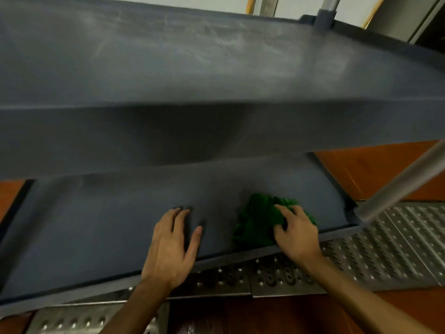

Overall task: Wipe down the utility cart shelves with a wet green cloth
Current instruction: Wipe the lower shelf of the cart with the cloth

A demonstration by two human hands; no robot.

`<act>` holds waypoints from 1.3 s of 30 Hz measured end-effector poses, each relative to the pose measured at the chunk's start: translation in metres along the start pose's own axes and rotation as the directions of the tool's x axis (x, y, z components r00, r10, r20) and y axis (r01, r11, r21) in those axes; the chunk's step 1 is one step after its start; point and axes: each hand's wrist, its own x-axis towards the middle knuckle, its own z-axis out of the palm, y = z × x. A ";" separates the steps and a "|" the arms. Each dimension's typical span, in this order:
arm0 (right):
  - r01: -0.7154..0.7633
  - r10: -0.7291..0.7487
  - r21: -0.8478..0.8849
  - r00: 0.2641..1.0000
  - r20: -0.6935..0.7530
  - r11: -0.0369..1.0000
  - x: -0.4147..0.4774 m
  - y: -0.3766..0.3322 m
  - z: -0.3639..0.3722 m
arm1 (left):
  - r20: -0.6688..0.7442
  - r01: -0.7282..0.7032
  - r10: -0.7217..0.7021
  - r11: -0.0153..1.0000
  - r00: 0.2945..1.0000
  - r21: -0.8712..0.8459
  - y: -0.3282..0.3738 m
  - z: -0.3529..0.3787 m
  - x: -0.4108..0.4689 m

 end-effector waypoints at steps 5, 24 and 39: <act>0.101 -0.120 0.115 0.977 0.177 0.988 -0.013 -0.043 0.016 | -0.026 0.054 -0.056 0.997 0.998 -0.051 -0.001 -0.004 -0.001; 0.428 -0.462 0.210 0.873 0.157 0.879 -0.015 -0.112 0.063 | -0.187 -0.005 0.017 0.998 0.982 0.068 -0.069 -0.081 -0.011; 0.448 -0.471 0.145 0.835 0.284 0.882 -0.006 -0.146 0.084 | -0.341 0.322 -0.282 0.944 0.897 0.066 -0.157 -0.111 -0.042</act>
